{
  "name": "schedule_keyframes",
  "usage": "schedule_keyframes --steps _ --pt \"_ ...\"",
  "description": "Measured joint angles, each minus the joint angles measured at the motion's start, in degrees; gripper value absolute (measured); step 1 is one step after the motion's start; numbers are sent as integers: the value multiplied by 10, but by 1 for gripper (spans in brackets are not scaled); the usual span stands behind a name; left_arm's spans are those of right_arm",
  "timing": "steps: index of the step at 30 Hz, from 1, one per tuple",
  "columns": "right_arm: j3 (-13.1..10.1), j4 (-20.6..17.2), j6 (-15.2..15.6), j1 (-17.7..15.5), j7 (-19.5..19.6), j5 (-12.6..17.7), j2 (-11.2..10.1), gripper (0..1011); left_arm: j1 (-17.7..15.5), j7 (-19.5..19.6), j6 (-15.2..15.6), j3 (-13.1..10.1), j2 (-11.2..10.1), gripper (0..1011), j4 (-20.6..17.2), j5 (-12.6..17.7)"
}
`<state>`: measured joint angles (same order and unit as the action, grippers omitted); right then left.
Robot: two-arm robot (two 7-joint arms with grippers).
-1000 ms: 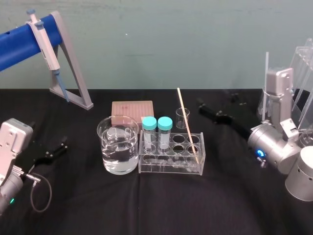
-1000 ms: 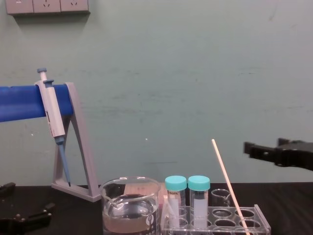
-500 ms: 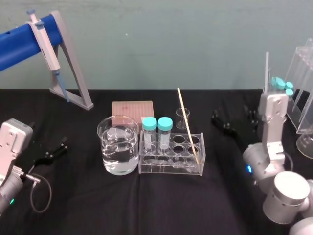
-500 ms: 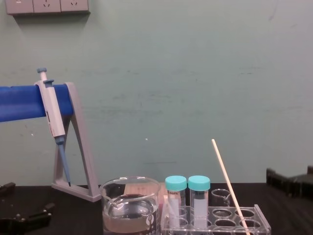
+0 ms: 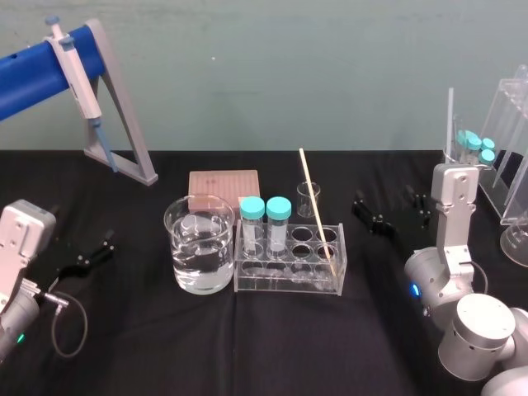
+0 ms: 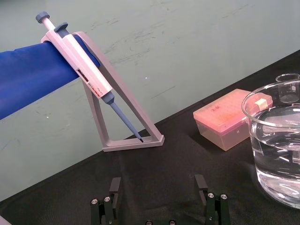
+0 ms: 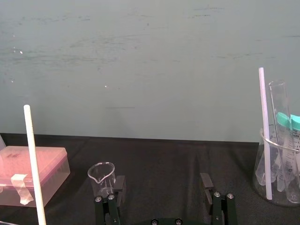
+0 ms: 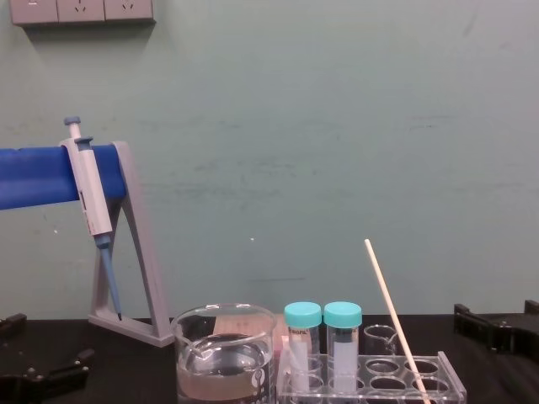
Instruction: Hold the thermometer with one hand and immerse one end into the beaker, then reinsert it into the test tube rack.
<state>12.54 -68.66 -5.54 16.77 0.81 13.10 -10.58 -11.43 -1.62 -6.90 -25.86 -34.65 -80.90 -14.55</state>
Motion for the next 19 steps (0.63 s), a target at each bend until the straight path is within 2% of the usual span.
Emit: schedule_keyframes --steps 19 --pt "1 -4 2 0 -1 1 -2 1002 0 0 0 0 0 1004 0 0"
